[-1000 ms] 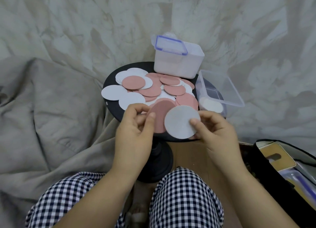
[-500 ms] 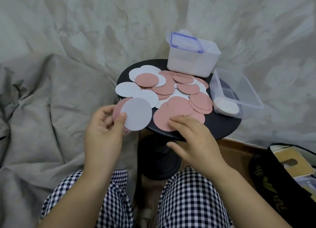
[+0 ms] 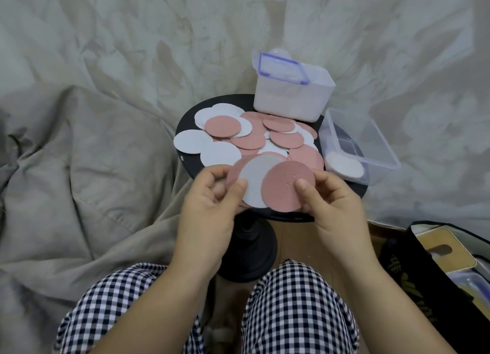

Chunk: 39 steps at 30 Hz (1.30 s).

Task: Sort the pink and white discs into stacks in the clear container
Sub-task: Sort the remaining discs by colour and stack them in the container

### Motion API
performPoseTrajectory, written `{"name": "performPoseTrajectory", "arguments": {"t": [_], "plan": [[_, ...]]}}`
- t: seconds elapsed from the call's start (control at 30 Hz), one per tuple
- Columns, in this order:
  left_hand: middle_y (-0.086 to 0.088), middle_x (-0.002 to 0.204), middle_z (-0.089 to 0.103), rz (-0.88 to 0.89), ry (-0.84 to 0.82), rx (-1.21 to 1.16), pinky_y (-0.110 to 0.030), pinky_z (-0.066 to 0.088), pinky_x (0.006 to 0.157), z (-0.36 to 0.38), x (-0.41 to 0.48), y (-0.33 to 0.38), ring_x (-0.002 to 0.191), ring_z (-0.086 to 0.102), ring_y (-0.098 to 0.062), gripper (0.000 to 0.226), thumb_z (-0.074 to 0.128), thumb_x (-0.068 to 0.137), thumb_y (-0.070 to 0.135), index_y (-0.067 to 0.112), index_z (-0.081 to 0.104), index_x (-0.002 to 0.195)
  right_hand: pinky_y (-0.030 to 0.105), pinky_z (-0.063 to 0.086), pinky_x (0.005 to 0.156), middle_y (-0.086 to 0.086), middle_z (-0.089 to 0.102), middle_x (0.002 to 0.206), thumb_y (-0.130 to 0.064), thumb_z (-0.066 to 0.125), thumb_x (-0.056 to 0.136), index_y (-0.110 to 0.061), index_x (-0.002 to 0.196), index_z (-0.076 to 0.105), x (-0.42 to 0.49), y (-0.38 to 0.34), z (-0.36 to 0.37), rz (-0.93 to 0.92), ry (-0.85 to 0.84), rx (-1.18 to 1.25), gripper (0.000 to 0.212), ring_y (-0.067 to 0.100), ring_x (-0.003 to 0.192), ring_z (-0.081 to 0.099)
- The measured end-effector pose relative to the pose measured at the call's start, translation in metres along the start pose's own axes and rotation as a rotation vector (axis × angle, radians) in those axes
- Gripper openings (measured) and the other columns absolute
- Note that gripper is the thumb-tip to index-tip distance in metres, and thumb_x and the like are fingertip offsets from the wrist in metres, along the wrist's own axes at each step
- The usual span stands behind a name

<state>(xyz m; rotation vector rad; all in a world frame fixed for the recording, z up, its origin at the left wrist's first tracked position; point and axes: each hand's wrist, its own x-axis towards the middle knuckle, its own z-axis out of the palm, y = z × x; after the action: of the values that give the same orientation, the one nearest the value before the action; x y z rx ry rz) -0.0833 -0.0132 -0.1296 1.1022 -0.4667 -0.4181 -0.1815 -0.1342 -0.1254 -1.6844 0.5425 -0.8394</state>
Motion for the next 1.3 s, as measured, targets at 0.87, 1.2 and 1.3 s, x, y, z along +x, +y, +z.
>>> {"name": "performPoseTrajectory", "arguments": {"t": [0.87,1.2,1.3], "plan": [[0.010,0.120,0.055,0.579,-0.156,0.830,-0.005,0.037,0.093,0.026,-0.004,-0.046,0.109,0.051,0.001,0.045,0.045,0.091,0.019,0.010,0.044,0.135,0.007,0.026,0.103,-0.004,0.045,0.133,-0.020,0.041,0.092,-0.021,0.142,0.027,-0.002,0.040,-0.008,-0.417,0.056,-0.451,0.053,-0.008,0.126,0.035],[0.022,0.101,0.063,0.421,0.026,0.560,-0.008,0.045,0.082,0.025,-0.004,-0.038,0.094,0.061,0.006,0.034,0.061,0.083,0.012,0.033,0.062,0.109,0.013,0.047,0.085,-0.029,0.064,0.105,-0.012,0.066,0.083,-0.040,0.112,0.059,-0.005,0.034,-0.019,-0.340,0.189,-0.224,0.042,-0.001,0.100,0.061],[0.027,0.098,0.062,0.425,0.039,0.595,-0.007,0.045,0.082,0.025,-0.005,-0.038,0.094,0.061,0.009,0.030,0.064,0.081,0.015,0.030,0.063,0.107,0.012,0.045,0.089,-0.023,0.061,0.110,-0.012,0.061,0.085,-0.023,0.122,0.054,-0.005,0.040,-0.018,-0.385,0.186,-0.289,0.040,-0.004,0.102,0.059]]}}
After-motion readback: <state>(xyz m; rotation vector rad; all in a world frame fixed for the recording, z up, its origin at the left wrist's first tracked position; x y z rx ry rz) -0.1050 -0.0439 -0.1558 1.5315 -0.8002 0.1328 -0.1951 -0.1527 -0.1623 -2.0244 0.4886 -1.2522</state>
